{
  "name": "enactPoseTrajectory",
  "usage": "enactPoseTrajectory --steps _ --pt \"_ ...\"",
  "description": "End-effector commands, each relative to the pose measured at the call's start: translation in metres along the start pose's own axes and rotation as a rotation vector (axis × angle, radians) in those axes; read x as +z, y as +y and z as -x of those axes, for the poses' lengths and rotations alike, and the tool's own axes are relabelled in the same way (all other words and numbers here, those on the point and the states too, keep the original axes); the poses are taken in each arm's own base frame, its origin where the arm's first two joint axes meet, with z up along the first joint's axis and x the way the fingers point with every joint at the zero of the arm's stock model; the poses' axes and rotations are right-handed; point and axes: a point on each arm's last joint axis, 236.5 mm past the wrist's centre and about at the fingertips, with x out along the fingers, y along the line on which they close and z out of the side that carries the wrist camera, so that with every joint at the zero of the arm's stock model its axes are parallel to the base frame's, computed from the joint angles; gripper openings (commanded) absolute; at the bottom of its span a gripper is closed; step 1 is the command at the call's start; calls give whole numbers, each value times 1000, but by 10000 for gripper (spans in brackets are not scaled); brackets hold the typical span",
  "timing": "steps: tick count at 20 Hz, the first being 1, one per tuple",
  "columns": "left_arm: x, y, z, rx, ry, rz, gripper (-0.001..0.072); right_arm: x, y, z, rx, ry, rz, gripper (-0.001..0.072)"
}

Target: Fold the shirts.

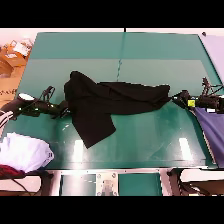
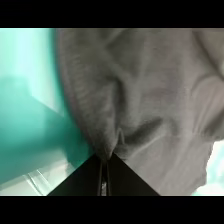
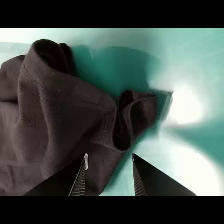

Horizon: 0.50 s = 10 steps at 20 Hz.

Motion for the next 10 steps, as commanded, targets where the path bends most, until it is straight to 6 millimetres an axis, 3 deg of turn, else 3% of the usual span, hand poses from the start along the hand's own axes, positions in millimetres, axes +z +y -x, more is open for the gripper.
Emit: enactPoseTrajectory --steps 1,7,10 --pt "-8 -17 5 -54 64 -50 32 -4 -4 -4 -6 17 -2 326" --pt "11 -28 14 -59 23 -72 32 -12 -35 -35 -39 48 -103 330" --pt "11 -27 14 -59 22 -72 32 -1 -29 -49 -17 15 -122 287"
